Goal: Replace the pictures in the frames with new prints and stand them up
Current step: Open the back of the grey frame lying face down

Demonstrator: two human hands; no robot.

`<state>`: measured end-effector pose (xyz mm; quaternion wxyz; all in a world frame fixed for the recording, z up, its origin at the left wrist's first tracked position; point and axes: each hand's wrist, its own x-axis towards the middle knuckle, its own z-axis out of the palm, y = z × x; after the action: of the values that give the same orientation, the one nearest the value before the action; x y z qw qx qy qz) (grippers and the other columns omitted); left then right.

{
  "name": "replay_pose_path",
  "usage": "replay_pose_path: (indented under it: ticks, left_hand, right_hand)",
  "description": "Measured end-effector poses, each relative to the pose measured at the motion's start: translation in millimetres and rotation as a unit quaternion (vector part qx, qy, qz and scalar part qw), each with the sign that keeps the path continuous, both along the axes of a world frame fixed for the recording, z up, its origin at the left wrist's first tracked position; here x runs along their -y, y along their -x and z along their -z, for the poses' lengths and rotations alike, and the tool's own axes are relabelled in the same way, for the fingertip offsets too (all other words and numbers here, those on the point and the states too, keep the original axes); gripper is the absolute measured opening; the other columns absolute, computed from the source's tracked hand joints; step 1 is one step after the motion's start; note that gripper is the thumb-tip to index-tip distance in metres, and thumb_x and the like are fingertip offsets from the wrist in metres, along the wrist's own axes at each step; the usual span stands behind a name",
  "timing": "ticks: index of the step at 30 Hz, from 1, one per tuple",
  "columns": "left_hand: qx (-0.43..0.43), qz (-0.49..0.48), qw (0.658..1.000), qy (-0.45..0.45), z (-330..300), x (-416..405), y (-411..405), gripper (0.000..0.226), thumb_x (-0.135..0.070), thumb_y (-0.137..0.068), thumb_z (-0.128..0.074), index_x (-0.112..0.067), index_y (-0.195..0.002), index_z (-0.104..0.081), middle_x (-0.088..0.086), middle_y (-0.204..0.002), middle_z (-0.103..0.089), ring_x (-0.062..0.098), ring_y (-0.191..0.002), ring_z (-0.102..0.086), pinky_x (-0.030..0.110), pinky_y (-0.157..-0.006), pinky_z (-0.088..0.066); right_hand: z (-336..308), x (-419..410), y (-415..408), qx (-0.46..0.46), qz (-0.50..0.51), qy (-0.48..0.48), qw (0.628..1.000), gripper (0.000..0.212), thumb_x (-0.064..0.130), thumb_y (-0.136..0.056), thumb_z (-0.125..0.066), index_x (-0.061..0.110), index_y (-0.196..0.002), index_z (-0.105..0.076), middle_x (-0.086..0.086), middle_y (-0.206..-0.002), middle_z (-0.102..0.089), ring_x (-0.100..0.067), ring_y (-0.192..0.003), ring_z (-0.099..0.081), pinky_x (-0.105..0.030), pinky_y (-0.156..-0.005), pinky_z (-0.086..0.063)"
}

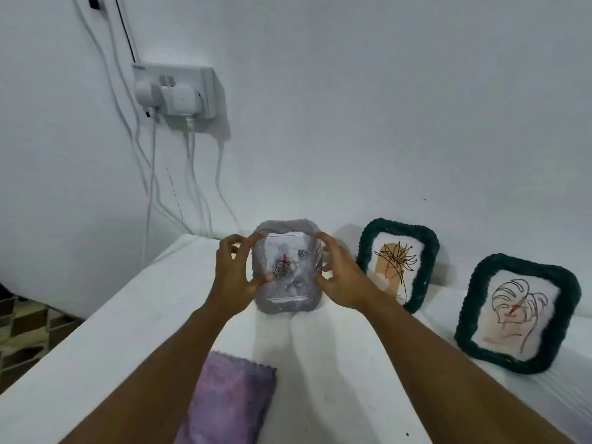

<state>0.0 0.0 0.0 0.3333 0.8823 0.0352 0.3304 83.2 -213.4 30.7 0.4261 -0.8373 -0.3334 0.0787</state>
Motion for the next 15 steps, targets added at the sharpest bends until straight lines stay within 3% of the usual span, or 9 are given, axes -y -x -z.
replay_pose_path:
  ticks: [3,6,10,15]
  left_hand:
    - [-0.073,0.061,0.992,0.077,1,-8,-3,0.093,-0.033,-0.066,-0.084,-0.042,-0.14,-0.027,-0.005,-0.133,-0.026,0.015,-0.118,-0.041,0.026,-0.096,-0.038]
    - [-0.112,0.123,0.975,0.147,3,-10,-6,0.098,-0.018,-0.073,-0.08,-0.043,-0.145,-0.018,-0.005,-0.135,-0.039,0.013,-0.11,-0.054,0.023,-0.083,-0.05]
    - [-0.157,0.129,0.967,0.153,1,-4,-10,0.099,0.009,-0.082,-0.064,-0.045,-0.146,-0.011,-0.009,-0.13,-0.048,0.007,-0.094,-0.064,0.012,-0.069,-0.049]
    - [-0.179,0.118,0.966,0.145,1,-3,-9,0.104,0.019,-0.079,-0.047,-0.052,-0.143,-0.007,-0.006,-0.134,-0.044,0.031,-0.092,-0.063,0.021,-0.063,-0.052]
  right_hand:
    - [-2,-7,-3,-0.007,-0.003,-0.014,1.0,0.088,0.014,-0.087,-0.065,0.043,-0.146,-0.008,-0.002,-0.139,-0.032,-0.012,-0.115,-0.04,-0.029,-0.09,-0.045]
    - [3,-13,-6,-0.035,-0.019,-0.057,0.998,0.095,0.009,-0.085,-0.067,0.05,-0.144,-0.005,-0.003,-0.135,-0.042,-0.018,-0.116,-0.051,-0.037,-0.09,-0.054]
    - [11,-14,-9,-0.072,-0.036,-0.036,0.996,0.1,0.003,-0.089,-0.062,0.051,-0.144,0.006,-0.001,-0.143,-0.037,-0.021,-0.12,-0.052,-0.041,-0.089,-0.055]
    - [15,-15,-7,-0.051,-0.03,-0.016,0.998,0.102,-0.006,-0.089,-0.054,0.053,-0.143,0.01,-0.003,-0.152,-0.025,-0.025,-0.13,-0.044,-0.047,-0.102,-0.045]
